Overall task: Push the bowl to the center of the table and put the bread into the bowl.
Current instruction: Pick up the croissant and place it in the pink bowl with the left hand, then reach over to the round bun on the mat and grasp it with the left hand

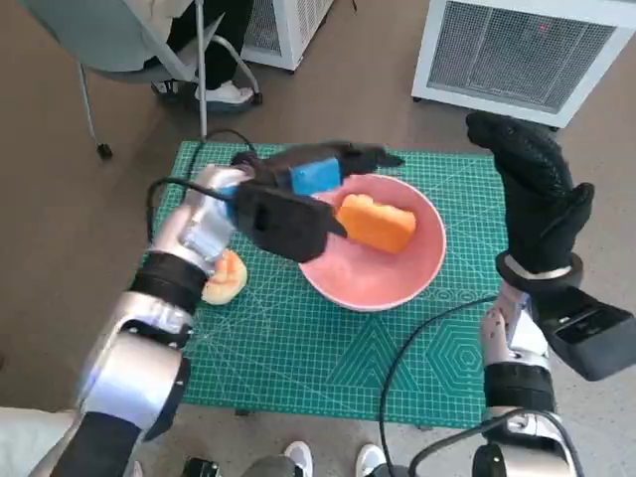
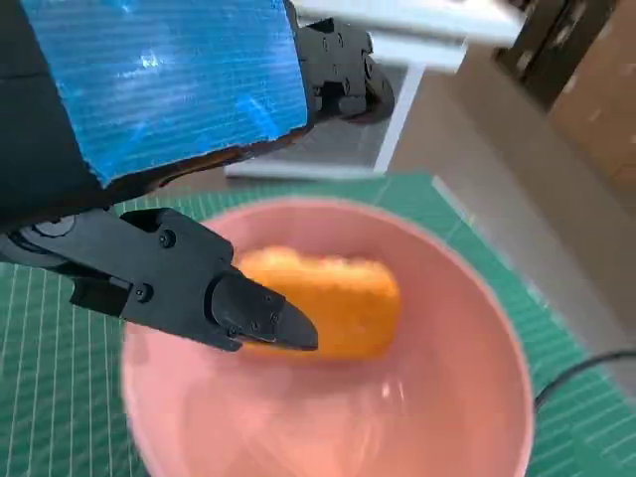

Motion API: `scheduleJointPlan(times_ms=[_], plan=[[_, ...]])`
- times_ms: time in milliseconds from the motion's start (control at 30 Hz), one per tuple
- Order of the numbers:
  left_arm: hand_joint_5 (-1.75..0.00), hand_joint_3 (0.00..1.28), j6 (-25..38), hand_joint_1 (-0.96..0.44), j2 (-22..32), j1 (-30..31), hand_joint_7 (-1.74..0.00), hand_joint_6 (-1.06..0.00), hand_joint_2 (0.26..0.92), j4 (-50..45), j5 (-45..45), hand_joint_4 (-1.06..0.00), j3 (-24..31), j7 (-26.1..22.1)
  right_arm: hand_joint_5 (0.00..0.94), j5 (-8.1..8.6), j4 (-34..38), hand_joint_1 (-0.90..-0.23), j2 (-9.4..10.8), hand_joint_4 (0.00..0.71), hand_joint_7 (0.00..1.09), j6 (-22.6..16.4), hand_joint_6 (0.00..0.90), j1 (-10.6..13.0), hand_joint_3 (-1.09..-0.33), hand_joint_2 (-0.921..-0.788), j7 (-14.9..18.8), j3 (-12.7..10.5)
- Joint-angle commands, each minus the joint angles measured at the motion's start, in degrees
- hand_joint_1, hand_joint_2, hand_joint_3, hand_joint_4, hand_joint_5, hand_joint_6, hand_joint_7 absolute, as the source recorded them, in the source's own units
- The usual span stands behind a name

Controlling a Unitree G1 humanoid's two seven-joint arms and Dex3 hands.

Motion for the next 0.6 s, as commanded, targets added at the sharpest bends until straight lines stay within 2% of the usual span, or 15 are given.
scheduleJointPlan(times_ms=[33, 167, 367, 600], plan=[[0.0, 0.0, -0.71, -0.28, 5.22, 4.79, -0.25, -0.06, 0.864, -7.43, -4.82, 0.0, 3.47, -3.22, 0.0, 0.91, 0.41, -0.604, 0.45, 0.343, 0.06, 0.75, 0.345, 1.31, -0.712, -0.921, 0.49, 0.26], [0.0, 0.0, -0.67, -0.25, 9.41, 8.55, -0.15, -0.12, 0.864, -13.04, -7.74, -0.01, 6.03, -4.95, 0.0, 1.37, 0.46, -0.605, 0.54, 0.343, 0.06, 1.0, 0.346, 1.36, -0.712, -0.921, 0.81, 0.29], [-0.01, 0.0, 4.01, -0.15, 15.41, 15.05, -0.09, -0.18, 0.856, -25.17, -10.62, -0.05, 9.68, -7.07, 0.0, 2.06, 0.1, -0.605, 0.65, 0.342, 0.06, 1.38, 0.347, 1.55, -0.714, -0.921, 1.34, 0.32], [-0.02, 0.0, 8.77, -0.09, 20.33, 22.76, -0.08, -0.24, 0.847, -34.48, -9.73, -0.1, 12.79, -5.72, 0.0, 2.28, 0.32, -0.607, 0.62, 0.342, 0.05, 1.24, 0.347, 1.41, -0.715, -0.921, 1.62, 0.32]])
